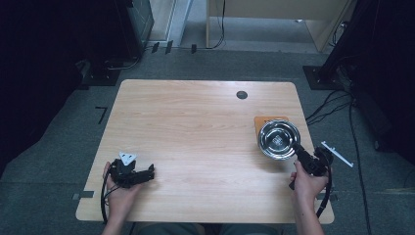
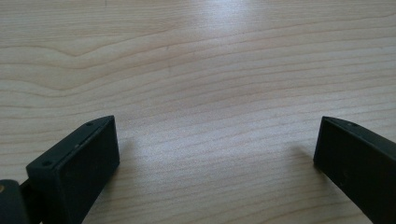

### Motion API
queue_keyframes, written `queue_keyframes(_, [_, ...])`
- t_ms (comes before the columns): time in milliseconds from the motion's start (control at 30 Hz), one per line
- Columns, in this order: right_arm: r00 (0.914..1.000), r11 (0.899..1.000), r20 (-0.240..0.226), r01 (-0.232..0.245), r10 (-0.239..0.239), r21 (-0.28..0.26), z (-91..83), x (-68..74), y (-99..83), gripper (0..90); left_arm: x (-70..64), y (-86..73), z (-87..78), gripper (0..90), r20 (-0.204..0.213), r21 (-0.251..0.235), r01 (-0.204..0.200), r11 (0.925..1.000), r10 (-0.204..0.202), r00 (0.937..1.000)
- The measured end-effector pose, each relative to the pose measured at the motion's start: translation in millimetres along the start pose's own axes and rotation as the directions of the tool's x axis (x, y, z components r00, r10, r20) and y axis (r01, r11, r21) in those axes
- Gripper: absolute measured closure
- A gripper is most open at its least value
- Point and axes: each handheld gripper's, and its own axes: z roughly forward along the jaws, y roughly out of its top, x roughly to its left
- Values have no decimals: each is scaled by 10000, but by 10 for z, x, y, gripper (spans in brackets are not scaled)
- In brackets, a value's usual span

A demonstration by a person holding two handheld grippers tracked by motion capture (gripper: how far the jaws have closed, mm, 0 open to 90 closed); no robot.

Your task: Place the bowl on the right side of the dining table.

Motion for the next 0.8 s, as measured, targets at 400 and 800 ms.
queue_keyframes(400, [9982, 9984, 256, -541, 537, 152, 192, -43, 80, 855, 0, 0, 0, 0, -2, 0, -1, 10000, 1, 10000])
queue_keyframes(800, [9942, 9954, 577, -924, 910, 232, 369, -66, 139, 855, 0, 0, 0, 0, -1, 0, -1, 10000, 1, 10000])
